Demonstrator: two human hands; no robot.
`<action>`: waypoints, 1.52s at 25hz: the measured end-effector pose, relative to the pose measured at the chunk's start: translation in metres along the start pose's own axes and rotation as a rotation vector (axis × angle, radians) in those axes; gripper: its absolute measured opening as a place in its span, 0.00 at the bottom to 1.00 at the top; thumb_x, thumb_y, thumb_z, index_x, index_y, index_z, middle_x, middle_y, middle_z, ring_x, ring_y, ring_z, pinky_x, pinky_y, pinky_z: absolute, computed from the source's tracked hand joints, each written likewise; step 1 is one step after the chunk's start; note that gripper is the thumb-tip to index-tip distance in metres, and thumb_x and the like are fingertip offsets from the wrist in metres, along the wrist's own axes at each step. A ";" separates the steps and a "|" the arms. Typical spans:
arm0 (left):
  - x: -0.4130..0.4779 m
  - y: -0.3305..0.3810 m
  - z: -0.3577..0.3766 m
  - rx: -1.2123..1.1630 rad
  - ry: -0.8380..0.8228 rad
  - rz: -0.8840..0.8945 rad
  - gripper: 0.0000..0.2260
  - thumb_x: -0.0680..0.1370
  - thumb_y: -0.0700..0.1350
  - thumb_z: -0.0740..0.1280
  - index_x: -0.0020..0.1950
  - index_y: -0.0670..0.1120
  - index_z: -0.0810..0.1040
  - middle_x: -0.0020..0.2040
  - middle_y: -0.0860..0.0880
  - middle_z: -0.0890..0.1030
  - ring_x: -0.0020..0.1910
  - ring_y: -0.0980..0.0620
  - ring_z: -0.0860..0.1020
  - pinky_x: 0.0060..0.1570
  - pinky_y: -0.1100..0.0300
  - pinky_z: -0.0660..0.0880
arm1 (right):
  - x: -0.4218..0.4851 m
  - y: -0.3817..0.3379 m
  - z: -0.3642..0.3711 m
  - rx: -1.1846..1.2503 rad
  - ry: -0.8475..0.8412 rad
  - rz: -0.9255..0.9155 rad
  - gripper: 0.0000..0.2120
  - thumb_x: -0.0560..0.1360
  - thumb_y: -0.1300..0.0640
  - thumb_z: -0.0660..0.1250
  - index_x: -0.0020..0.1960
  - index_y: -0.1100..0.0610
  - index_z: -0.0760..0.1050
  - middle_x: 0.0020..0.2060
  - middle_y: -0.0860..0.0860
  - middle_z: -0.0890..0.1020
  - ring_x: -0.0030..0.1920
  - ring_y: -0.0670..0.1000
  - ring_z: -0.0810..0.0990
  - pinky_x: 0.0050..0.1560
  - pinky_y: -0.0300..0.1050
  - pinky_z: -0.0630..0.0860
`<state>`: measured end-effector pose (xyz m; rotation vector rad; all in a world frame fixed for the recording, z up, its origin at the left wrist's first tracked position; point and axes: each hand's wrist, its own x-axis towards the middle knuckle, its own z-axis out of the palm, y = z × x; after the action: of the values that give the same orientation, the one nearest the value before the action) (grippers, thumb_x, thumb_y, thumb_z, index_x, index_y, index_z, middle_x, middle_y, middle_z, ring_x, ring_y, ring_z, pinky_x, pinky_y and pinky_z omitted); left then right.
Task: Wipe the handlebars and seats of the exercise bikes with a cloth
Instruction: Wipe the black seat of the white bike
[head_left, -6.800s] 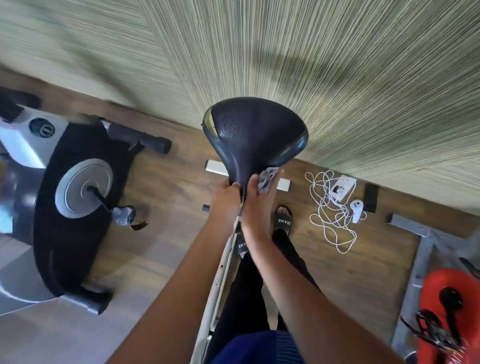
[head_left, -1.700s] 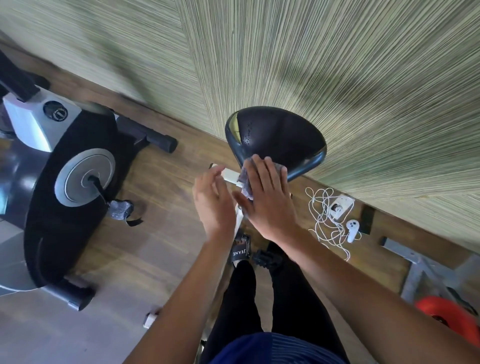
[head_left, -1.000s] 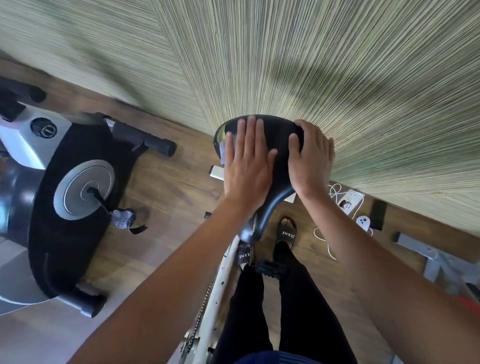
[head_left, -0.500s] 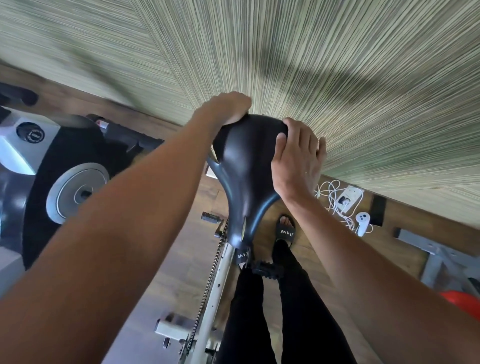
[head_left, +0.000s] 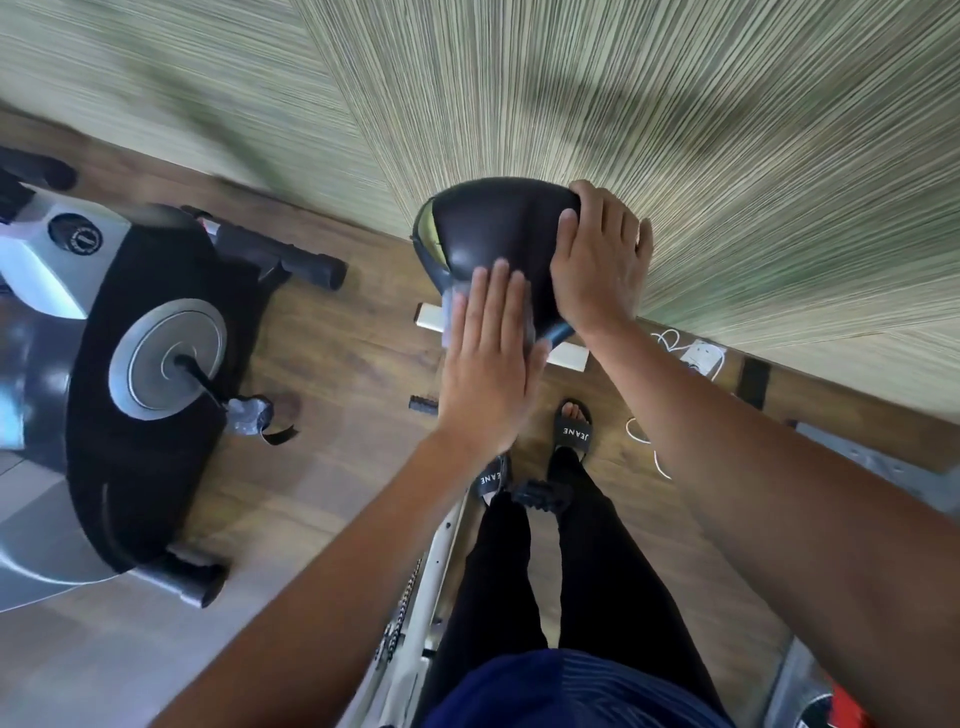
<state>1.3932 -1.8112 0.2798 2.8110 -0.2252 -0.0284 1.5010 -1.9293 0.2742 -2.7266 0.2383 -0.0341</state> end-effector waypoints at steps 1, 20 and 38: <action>-0.026 0.000 0.004 -0.065 0.030 -0.001 0.27 0.85 0.52 0.54 0.79 0.36 0.58 0.79 0.38 0.59 0.80 0.40 0.54 0.77 0.40 0.55 | -0.001 0.000 0.000 0.005 -0.011 0.002 0.20 0.84 0.49 0.49 0.73 0.50 0.67 0.69 0.48 0.73 0.71 0.52 0.69 0.76 0.56 0.57; 0.073 -0.021 0.002 -0.737 0.416 -0.623 0.25 0.86 0.45 0.52 0.80 0.38 0.50 0.81 0.41 0.50 0.81 0.45 0.47 0.77 0.57 0.43 | -0.004 0.004 0.010 -0.002 0.137 -0.048 0.20 0.84 0.49 0.49 0.71 0.51 0.70 0.67 0.48 0.76 0.68 0.52 0.72 0.72 0.56 0.63; 0.146 -0.097 -0.037 -1.040 -0.073 -0.553 0.10 0.80 0.49 0.59 0.44 0.49 0.78 0.44 0.55 0.80 0.46 0.58 0.77 0.56 0.59 0.71 | -0.001 -0.001 0.025 -0.123 0.347 -0.008 0.16 0.83 0.52 0.54 0.66 0.50 0.75 0.60 0.47 0.80 0.59 0.52 0.78 0.61 0.49 0.69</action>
<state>1.5533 -1.7318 0.2848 1.7532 0.4401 -0.2826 1.5013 -1.9182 0.2514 -2.8294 0.3361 -0.5140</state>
